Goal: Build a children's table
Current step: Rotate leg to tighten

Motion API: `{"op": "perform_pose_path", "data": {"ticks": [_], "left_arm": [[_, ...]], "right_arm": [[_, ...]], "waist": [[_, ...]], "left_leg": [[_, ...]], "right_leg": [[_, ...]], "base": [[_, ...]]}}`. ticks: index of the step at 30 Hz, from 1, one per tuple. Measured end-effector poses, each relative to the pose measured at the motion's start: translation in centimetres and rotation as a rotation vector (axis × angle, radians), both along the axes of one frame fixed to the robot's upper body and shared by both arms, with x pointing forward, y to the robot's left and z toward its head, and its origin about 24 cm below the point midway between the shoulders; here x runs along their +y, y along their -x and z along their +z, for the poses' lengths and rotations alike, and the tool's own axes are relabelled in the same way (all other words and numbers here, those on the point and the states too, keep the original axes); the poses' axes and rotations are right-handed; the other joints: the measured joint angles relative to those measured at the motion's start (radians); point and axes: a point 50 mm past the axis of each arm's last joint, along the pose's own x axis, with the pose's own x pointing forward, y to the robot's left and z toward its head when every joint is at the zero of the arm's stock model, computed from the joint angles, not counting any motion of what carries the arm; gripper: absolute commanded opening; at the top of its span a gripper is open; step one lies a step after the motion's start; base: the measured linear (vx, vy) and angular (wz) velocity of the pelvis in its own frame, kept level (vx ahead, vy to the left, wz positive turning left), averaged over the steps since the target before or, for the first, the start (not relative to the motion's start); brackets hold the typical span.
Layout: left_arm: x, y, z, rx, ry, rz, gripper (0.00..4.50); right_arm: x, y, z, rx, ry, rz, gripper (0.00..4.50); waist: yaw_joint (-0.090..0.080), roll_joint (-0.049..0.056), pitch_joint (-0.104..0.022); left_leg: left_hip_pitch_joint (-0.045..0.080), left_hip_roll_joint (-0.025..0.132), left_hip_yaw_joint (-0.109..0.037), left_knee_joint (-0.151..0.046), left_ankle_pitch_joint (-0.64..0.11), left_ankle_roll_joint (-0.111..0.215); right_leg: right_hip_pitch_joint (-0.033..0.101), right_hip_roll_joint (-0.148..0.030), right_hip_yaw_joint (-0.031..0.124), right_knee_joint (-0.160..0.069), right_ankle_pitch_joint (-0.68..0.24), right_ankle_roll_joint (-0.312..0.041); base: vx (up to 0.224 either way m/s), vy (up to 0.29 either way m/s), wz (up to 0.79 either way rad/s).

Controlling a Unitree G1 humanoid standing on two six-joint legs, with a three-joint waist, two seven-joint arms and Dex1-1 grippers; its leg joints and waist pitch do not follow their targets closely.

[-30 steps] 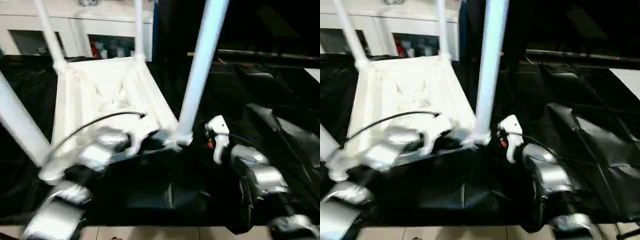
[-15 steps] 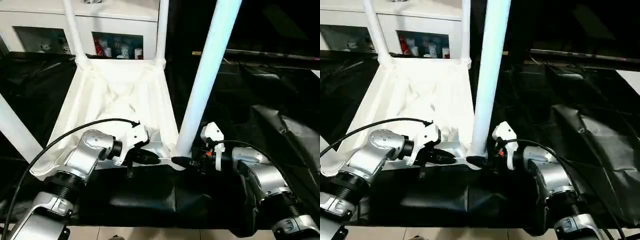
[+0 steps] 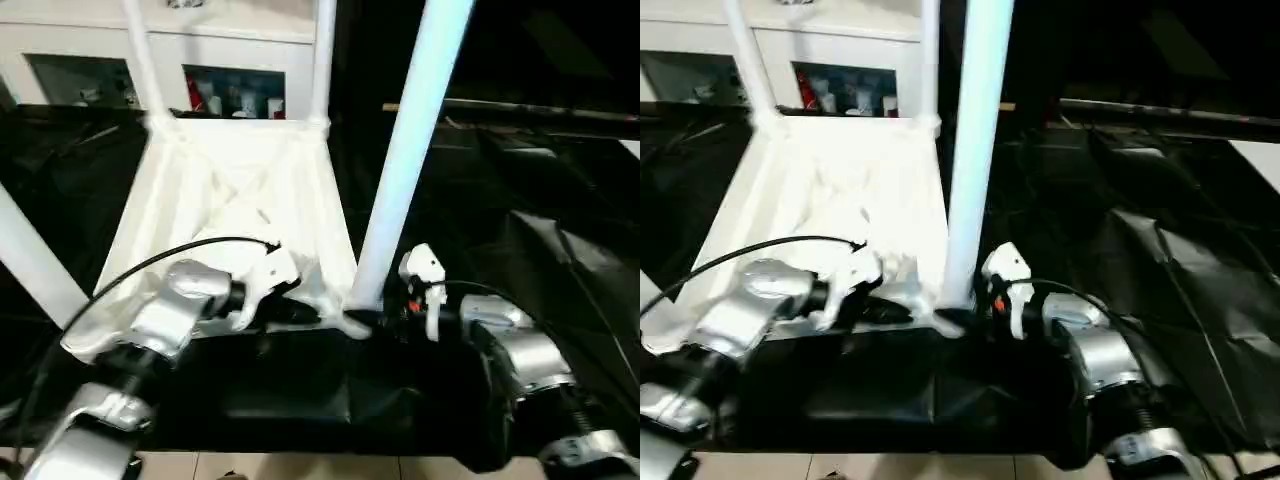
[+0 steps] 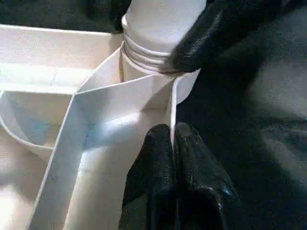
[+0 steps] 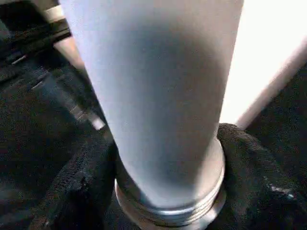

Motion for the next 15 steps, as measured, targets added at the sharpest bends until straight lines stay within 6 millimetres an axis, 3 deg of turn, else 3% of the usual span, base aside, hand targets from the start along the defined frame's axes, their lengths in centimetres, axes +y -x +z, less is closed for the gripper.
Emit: {"op": "perform_pose_path", "data": {"ticks": [8,14,15], "left_arm": [[-3.7,-2.1,-0.6,-0.040,-0.014,0.179,0.00],[-4.1,-2.3,-0.7,-0.059,-0.023,0.201,0.00],[-4.2,-2.3,-0.7,-0.060,-0.022,0.200,0.00]], "right_arm": [[1.1,-1.9,-0.5,0.013,0.015,-0.372,2.72],[1.7,-2.2,-0.5,0.006,0.018,-0.452,2.72],[1.7,-2.3,-0.5,0.004,0.016,-0.453,3.07]], "waist": [[-0.001,0.000,-0.001],[-0.001,0.003,-0.004],[-0.001,0.003,-0.004]], "left_leg": [[0.005,-0.002,-0.001,0.000,0.000,0.000],[0.005,-0.002,-0.001,0.000,0.000,0.000],[0.005,-0.002,-0.001,0.000,0.000,0.000]], "right_leg": [[0.005,0.000,0.002,-0.002,-0.001,0.002],[0.006,-0.001,0.002,-0.006,0.000,0.002],[0.006,-0.001,0.002,-0.006,0.000,0.002]], "base": [[0.000,0.000,0.00],[0.000,0.000,0.00],[0.000,0.000,0.00]]}}
